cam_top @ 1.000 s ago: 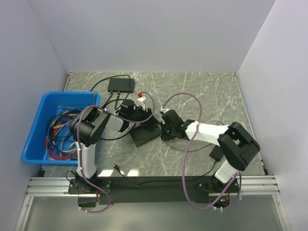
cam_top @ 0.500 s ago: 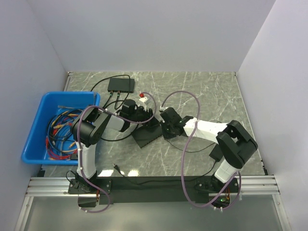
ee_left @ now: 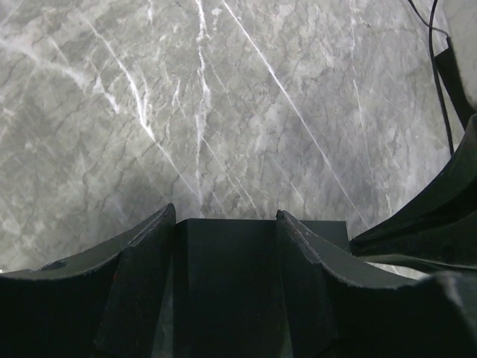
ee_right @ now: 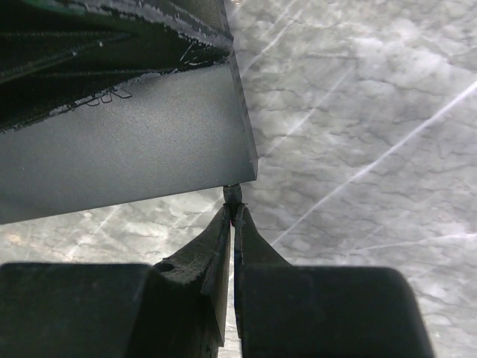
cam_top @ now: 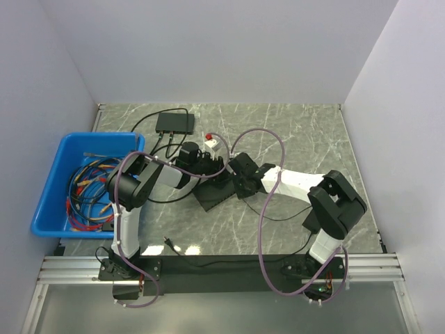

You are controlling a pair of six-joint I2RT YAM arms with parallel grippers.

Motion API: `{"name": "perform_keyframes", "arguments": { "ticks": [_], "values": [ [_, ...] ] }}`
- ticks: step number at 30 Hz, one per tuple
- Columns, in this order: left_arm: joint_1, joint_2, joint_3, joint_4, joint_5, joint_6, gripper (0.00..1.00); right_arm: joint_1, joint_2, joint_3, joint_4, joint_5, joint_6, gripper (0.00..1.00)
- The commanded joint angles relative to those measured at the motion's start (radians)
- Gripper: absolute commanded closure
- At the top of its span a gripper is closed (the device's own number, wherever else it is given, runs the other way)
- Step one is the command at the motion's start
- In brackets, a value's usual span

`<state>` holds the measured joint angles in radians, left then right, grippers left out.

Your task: Insert the plug into the switch port

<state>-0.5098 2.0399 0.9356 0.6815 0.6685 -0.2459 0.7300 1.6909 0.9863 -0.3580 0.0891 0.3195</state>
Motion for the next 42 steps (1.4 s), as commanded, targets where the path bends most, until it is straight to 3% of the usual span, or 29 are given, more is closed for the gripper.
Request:
{"name": "perform_keyframes", "arguments": {
  "ticks": [1, 15, 23, 42],
  "values": [
    [-0.062, 0.045, -0.004, -0.151, 0.129, 0.029, 0.39, -0.027, -0.010, 0.087, 0.128, 0.110, -0.020, 1.00],
    [-0.067, 0.086, 0.046, -0.241, 0.212, 0.106, 0.43, -0.035, 0.098, 0.175, 0.163, 0.112, -0.036, 1.00],
    [-0.070, 0.108, 0.071, -0.292, 0.212, 0.131, 0.44, -0.049, 0.067, 0.181, 0.186, 0.147, -0.042, 1.00],
    [-0.072, 0.140, 0.108, -0.369, 0.235, 0.172, 0.47, -0.109, 0.161, 0.313, 0.243, 0.141, 0.092, 1.00]
  ]
}}
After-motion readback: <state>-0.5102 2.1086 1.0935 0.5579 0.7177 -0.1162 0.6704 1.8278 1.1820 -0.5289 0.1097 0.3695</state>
